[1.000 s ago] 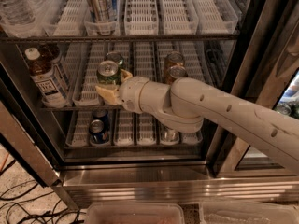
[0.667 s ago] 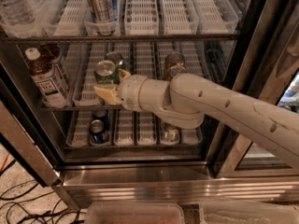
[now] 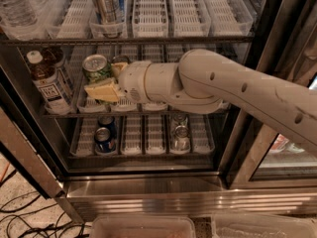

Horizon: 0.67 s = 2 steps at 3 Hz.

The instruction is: Pick green can from middle shelf of fridge

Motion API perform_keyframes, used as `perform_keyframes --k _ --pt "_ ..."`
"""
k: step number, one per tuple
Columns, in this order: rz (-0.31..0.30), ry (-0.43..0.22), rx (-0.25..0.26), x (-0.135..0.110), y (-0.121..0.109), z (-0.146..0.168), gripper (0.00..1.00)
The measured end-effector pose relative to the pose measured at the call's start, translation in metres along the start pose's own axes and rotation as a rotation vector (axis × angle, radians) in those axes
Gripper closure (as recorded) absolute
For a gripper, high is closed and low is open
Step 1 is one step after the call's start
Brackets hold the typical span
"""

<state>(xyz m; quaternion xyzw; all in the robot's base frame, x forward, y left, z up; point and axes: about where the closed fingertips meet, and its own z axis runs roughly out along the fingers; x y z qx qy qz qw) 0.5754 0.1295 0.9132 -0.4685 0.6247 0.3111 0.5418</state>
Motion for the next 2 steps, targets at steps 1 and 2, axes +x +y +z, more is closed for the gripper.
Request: perform_keyframes --k 1,2 --pt "-0.042 0.023 -0.041 -0.017 0.018 -0.003 1.00" --pt "-0.058 0.037 -0.093 -0.026 0.046 -0.004 1.00"
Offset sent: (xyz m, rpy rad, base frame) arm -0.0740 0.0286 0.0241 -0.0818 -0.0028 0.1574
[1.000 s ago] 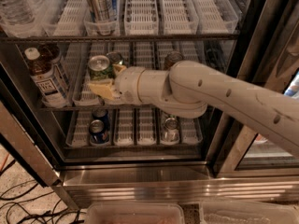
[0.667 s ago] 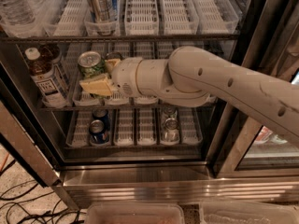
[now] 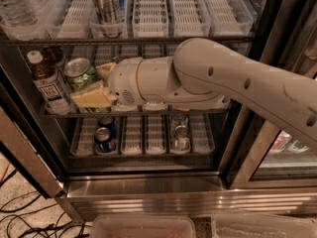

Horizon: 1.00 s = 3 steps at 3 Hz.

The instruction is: Pick green can from middle shelf of fridge

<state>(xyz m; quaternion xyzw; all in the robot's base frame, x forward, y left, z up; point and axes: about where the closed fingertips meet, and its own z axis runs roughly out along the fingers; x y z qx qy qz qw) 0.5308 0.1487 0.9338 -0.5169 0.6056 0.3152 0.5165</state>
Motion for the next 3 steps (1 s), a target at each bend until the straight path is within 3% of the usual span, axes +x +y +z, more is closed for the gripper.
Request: perform_keyframes --k 1,2,3 --pt "0.000 -0.022 -0.061 -0.011 0.029 -0.001 1.00" --pt "0.048 -0.084 -0.137 -0.022 0.059 -0.009 1.00" --pt "0.137 -0.123 -0.172 -0.031 0.081 -0.025 1.00"
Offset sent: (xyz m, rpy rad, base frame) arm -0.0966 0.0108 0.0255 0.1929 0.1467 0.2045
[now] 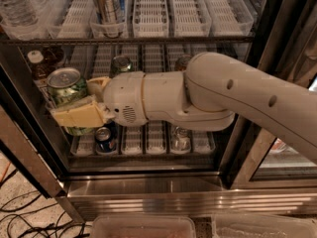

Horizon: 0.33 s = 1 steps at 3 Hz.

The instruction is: Pick green can from middle shelf of fridge

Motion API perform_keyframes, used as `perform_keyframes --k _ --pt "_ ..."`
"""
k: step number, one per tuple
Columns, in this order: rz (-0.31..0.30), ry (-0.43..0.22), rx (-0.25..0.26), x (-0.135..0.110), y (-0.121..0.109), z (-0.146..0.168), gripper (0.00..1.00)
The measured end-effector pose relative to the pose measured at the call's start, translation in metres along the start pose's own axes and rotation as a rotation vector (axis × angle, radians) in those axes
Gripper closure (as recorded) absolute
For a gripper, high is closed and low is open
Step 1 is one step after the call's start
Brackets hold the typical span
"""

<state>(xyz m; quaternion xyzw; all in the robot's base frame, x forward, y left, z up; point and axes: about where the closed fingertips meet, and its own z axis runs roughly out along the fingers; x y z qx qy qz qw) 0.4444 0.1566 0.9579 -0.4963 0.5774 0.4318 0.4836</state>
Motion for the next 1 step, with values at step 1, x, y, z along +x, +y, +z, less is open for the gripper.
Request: perform_keyframes --k 1 --pt "0.007 -0.006 0.001 -0.0017 0.0005 -0.0019 1.00"
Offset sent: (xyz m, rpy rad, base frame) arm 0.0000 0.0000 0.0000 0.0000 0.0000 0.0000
